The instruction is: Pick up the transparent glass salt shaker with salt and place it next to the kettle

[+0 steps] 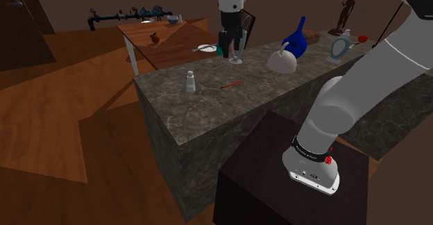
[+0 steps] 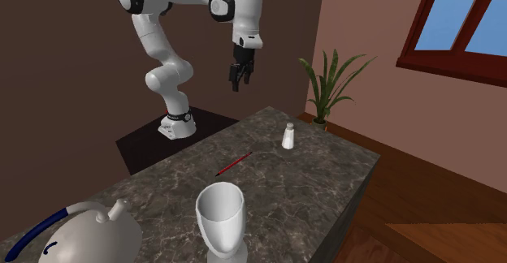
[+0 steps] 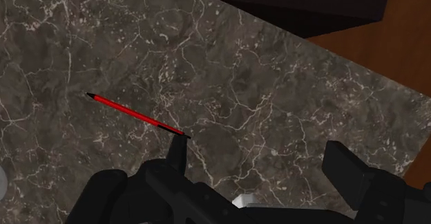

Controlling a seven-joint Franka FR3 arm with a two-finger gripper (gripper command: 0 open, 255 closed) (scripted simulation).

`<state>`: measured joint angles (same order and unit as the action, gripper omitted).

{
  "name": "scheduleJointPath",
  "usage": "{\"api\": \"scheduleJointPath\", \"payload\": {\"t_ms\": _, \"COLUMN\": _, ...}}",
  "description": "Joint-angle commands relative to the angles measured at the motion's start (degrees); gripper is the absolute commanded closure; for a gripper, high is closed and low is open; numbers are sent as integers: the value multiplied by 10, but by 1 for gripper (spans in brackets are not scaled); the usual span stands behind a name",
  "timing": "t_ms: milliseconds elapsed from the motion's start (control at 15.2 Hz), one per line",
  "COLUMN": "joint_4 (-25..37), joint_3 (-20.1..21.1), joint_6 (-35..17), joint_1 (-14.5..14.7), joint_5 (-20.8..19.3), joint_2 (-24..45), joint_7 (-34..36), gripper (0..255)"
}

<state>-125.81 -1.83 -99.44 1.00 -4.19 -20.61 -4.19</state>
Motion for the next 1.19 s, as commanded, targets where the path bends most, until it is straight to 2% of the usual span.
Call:
{"api": "scheduleJointPath", "payload": {"t_ms": 0, "joint_4": 21, "joint_3": 4, "joint_6": -20, "joint_1": 3, "joint_5": 2, "joint_2": 41, "joint_7": 5, "gripper": 0}}
{"api": "scheduleJointPath", "payload": {"t_ms": 528, "joint_4": 125, "joint_3": 17, "joint_6": -82, "joint_1": 14, "joint_5": 2, "joint_2": 209, "joint_7": 21, "gripper": 0}}
{"api": "scheduleJointPath", "payload": {"t_ms": 1056, "joint_4": 275, "joint_3": 26, "joint_6": -100, "joint_1": 26, "joint_5": -4, "joint_2": 380, "joint_7": 34, "gripper": 0}}
{"api": "scheduleJointPath", "payload": {"t_ms": 1122, "joint_4": 270, "joint_3": 26, "joint_6": -107, "joint_1": 26, "joint_5": -5, "joint_2": 381, "joint_7": 34, "gripper": 0}}
